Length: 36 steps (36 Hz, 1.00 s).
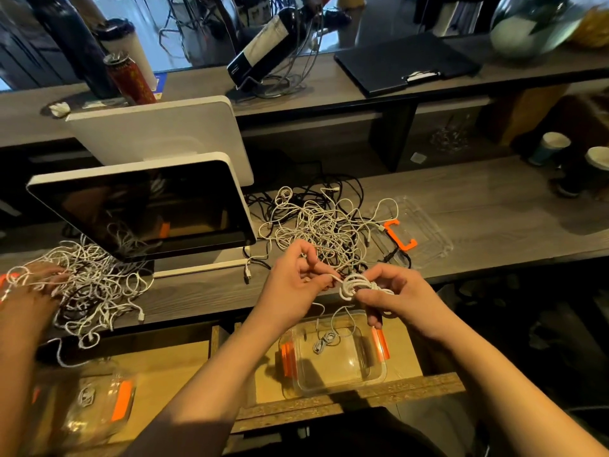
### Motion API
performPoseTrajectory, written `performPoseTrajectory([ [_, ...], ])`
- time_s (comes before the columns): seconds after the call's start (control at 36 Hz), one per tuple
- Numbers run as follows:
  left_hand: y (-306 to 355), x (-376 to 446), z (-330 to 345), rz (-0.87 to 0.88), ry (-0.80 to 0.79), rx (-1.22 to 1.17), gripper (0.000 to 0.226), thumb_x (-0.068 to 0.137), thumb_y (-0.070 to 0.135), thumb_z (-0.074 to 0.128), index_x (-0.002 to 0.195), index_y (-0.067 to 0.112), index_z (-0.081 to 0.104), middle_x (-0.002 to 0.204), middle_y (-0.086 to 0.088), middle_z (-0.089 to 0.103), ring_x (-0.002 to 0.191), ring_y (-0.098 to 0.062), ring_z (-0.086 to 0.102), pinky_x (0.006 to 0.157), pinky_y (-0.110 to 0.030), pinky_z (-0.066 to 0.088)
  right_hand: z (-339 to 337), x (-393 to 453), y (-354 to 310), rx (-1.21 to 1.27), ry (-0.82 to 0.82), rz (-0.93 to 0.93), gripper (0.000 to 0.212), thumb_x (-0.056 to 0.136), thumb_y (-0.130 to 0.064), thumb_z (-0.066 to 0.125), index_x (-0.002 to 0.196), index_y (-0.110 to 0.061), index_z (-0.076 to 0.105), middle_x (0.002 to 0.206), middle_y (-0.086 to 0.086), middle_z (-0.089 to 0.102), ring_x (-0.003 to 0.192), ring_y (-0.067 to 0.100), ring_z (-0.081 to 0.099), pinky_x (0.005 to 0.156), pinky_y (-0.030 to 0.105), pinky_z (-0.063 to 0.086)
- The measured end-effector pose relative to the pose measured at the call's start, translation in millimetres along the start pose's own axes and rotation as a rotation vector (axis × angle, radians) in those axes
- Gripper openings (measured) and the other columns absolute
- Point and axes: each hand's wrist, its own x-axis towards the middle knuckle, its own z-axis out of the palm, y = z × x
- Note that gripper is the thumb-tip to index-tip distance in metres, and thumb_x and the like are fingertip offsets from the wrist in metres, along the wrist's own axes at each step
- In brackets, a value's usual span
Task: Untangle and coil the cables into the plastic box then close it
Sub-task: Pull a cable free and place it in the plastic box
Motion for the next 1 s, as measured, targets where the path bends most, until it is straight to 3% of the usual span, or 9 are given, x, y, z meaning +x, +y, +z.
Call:
performPoseTrajectory([
  [0.11, -3, 1, -7, 0.007, -0.03, 0.076, 0.03, 0.089, -0.004, 0.067, 0.097, 0.022, 0.057, 0.089, 0.0, 0.076, 0.086, -0.014, 0.072, 0.087, -0.038, 0.057, 3, 4, -1, 0.018, 0.0, -0.005, 0.035, 0.082, -0.018, 0.071, 0.103, 0.007, 0.061, 0.08, 0.011, 0.068, 0.051, 0.018, 0.059, 0.049, 0.024, 0.048],
  [0.22, 2, 2, -12, -0.131, -0.345, 0.095, 0.024, 0.097, 0.0, 0.057, 0.103, 0.02, 0.068, 0.09, 0.004, 0.066, 0.078, -0.002, 0.059, 0.076, -0.018, 0.05, 5, 6, 8, 0.073, -0.03, 0.014, 0.036, 0.078, -0.031, 0.08, 0.1, -0.005, 0.068, 0.083, 0.011, 0.068, 0.053, 0.018, 0.06, 0.051, 0.023, 0.051],
  [0.39, -7, 0, -9, -0.295, -0.52, 0.09, 0.021, 0.106, 0.015, 0.044, 0.1, 0.005, 0.061, 0.078, 0.002, 0.056, 0.065, -0.003, 0.048, 0.06, -0.014, 0.041, 3, 2, 22, 0.115, -0.046, 0.05, 0.046, 0.07, -0.047, 0.085, 0.098, -0.013, 0.071, 0.078, 0.009, 0.068, 0.056, 0.016, 0.062, 0.055, 0.023, 0.055],
  [0.47, -13, -3, -8, -0.279, -0.46, 0.04, 0.023, 0.106, 0.016, 0.045, 0.089, 0.009, 0.06, 0.068, 0.011, 0.054, 0.058, 0.001, 0.046, 0.055, -0.011, 0.038, 4, 1, 27, 0.085, -0.041, 0.065, 0.041, 0.078, -0.04, 0.081, 0.102, -0.009, 0.069, 0.082, 0.013, 0.067, 0.057, 0.018, 0.061, 0.054, 0.025, 0.053],
  [0.58, -29, -8, -5, -0.275, -0.283, -0.065, 0.027, 0.104, 0.018, 0.05, 0.091, -0.001, 0.065, 0.057, 0.012, 0.051, 0.052, -0.001, 0.041, 0.051, -0.013, 0.034, 15, 4, 33, 0.018, -0.051, 0.092, 0.025, 0.087, -0.022, 0.069, 0.103, -0.003, 0.066, 0.084, 0.012, 0.068, 0.057, 0.02, 0.058, 0.049, 0.025, 0.047],
  [0.67, -45, -11, -5, -0.311, -0.186, -0.109, 0.03, 0.103, 0.023, 0.053, 0.076, 0.015, 0.063, 0.061, 0.007, 0.05, 0.057, -0.006, 0.041, 0.056, -0.02, 0.035, 20, 12, 39, 0.021, -0.033, 0.103, 0.021, 0.087, -0.022, 0.07, 0.1, -0.006, 0.067, 0.082, 0.012, 0.067, 0.055, 0.021, 0.055, 0.048, 0.025, 0.046],
  [0.78, -56, -12, -8, -0.271, -0.132, 0.022, 0.036, 0.102, 0.029, 0.054, 0.067, 0.023, 0.06, 0.064, 0.002, 0.055, 0.061, -0.01, 0.048, 0.067, -0.03, 0.037, 21, 19, 49, -0.044, -0.017, 0.114, 0.015, 0.091, -0.018, 0.069, 0.1, -0.007, 0.068, 0.08, 0.01, 0.068, 0.052, 0.016, 0.053, 0.047, 0.025, 0.044],
  [0.89, -57, -9, -9, -0.236, -0.124, 0.11, 0.035, 0.103, 0.025, 0.053, 0.068, 0.02, 0.059, 0.061, 0.015, 0.059, 0.062, 0.002, 0.053, 0.071, -0.022, 0.042, 21, 21, 56, 0.045, -0.017, 0.123, 0.014, 0.09, -0.019, 0.068, 0.097, -0.007, 0.068, 0.077, 0.009, 0.066, 0.05, 0.013, 0.052, 0.045, 0.022, 0.043],
  [1.0, -65, -3, -5, -0.321, -0.141, 0.048, 0.031, 0.103, 0.021, 0.052, 0.076, 0.015, 0.064, 0.06, 0.014, 0.055, 0.055, 0.004, 0.046, 0.056, -0.01, 0.038, 16, 24, 67, 0.039, 0.042, 0.131, 0.009, 0.091, -0.017, 0.069, 0.097, -0.01, 0.071, 0.081, 0.007, 0.067, 0.056, 0.015, 0.054, 0.05, 0.022, 0.046],
])
